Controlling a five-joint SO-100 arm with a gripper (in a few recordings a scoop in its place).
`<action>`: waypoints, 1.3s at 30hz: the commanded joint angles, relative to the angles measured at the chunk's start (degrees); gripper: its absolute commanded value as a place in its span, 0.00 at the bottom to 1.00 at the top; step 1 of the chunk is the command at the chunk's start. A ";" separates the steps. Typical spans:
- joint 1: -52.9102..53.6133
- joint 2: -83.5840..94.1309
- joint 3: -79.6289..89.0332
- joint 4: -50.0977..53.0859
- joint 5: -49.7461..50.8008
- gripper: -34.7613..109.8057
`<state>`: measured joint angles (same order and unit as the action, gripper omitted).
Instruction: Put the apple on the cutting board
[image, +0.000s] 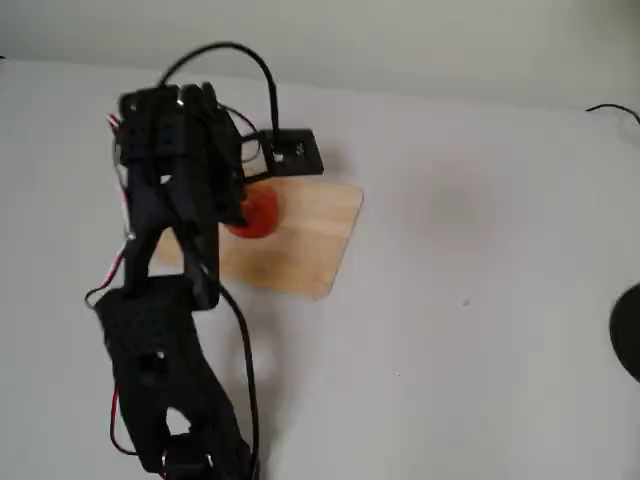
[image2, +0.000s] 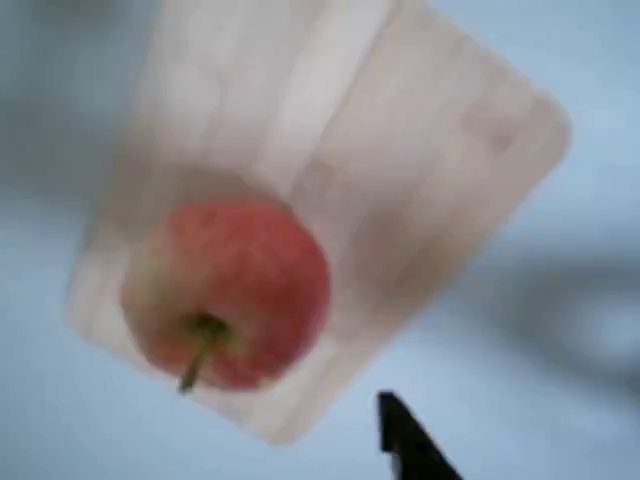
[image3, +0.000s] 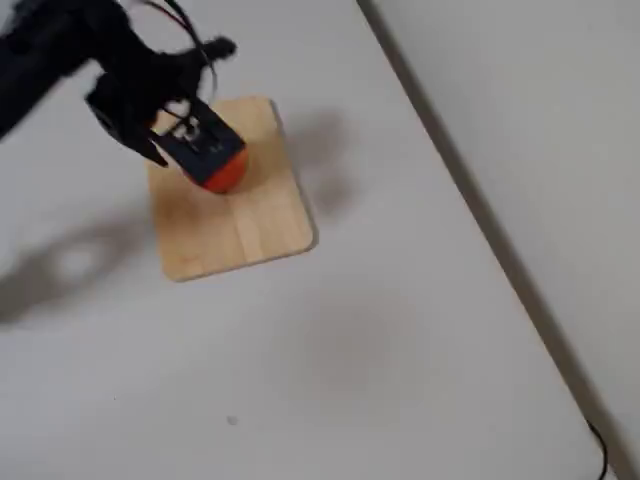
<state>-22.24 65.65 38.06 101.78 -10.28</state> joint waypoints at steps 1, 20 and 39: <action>4.39 21.62 6.15 2.72 2.02 0.77; 24.52 98.44 108.98 -32.61 -0.09 0.55; 28.12 122.78 132.01 -27.25 2.64 0.24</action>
